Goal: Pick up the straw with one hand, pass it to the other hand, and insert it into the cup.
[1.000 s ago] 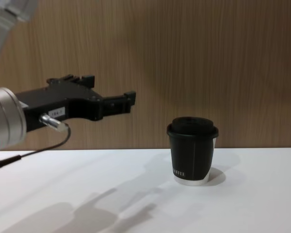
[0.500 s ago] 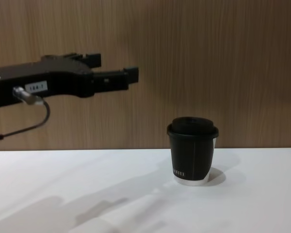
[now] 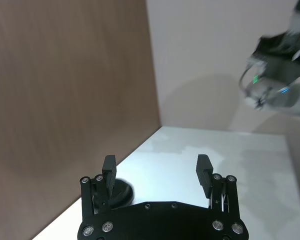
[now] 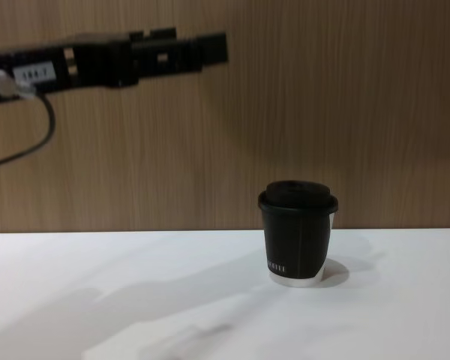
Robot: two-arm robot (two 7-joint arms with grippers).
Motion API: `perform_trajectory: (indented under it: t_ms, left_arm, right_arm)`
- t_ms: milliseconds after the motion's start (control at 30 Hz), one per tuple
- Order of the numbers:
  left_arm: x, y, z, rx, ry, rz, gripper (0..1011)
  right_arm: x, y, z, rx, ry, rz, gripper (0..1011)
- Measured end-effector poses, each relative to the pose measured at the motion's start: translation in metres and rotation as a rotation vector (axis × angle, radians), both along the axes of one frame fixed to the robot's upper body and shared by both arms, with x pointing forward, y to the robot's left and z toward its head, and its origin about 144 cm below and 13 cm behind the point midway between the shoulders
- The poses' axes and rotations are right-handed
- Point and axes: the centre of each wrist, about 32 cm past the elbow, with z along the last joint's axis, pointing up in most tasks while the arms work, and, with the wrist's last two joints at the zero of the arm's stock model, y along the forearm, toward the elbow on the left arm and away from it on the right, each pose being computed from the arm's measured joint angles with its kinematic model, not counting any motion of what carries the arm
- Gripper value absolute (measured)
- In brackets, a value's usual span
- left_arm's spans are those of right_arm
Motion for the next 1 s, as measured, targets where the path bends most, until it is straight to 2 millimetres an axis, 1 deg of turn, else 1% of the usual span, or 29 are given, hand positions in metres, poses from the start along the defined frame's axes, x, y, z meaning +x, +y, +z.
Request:
perform_trajectory:
  t_ms: [233, 400, 667, 1000]
  left_arm:
    - [0.008, 0.001, 0.012, -0.055, -0.001, -0.107, 1002]
    - [0.015, -0.002, 0.020, -0.107, -0.004, -0.198, 1003]
    - [0.027, -0.012, 0.034, -0.179, -0.017, -0.329, 1003]
    - [0.037, -0.028, 0.046, -0.219, -0.036, -0.447, 1003]
  right_arm:
    - [0.000, 0.000, 0.000, 0.000, -0.001, 0.001, 1]
    - [0.000, 0.000, 0.000, 0.000, -0.001, 0.001, 1]
    - [0.000, 0.000, 0.000, 0.000, -0.001, 0.001, 1]
    - [0.000, 0.000, 0.000, 0.000, -0.001, 0.001, 1]
